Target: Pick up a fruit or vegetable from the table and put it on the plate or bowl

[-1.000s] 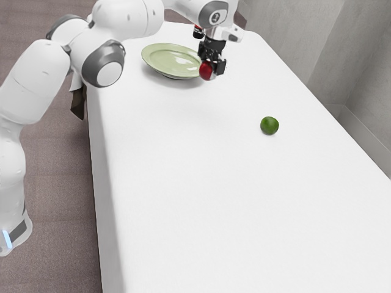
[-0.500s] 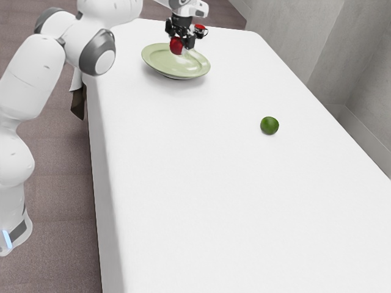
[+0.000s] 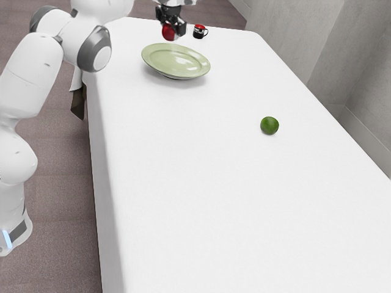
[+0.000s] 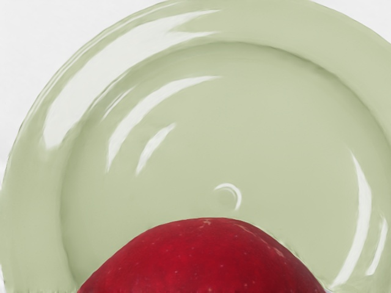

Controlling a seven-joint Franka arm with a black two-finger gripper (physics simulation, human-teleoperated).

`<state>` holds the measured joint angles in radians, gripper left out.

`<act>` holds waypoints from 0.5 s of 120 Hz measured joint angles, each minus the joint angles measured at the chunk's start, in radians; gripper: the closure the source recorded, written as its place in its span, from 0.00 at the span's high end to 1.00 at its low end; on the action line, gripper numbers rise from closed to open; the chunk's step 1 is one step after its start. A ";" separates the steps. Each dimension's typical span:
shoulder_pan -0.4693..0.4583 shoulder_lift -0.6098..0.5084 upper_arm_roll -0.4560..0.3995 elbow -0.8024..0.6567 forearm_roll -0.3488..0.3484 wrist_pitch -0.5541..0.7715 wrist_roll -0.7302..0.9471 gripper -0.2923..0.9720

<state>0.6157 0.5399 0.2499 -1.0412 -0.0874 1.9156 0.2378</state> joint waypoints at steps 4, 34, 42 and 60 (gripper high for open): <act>0.008 0.002 0.000 0.000 0.000 0.003 0.000 0.52; 0.016 0.010 0.001 -0.001 -0.001 0.016 0.006 0.56; 0.016 0.010 0.000 -0.001 -0.005 0.017 0.009 0.64; 0.016 0.010 0.000 -0.002 -0.011 0.019 0.015 0.72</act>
<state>0.6319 0.5500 0.2500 -1.0427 -0.0980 1.9342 0.2527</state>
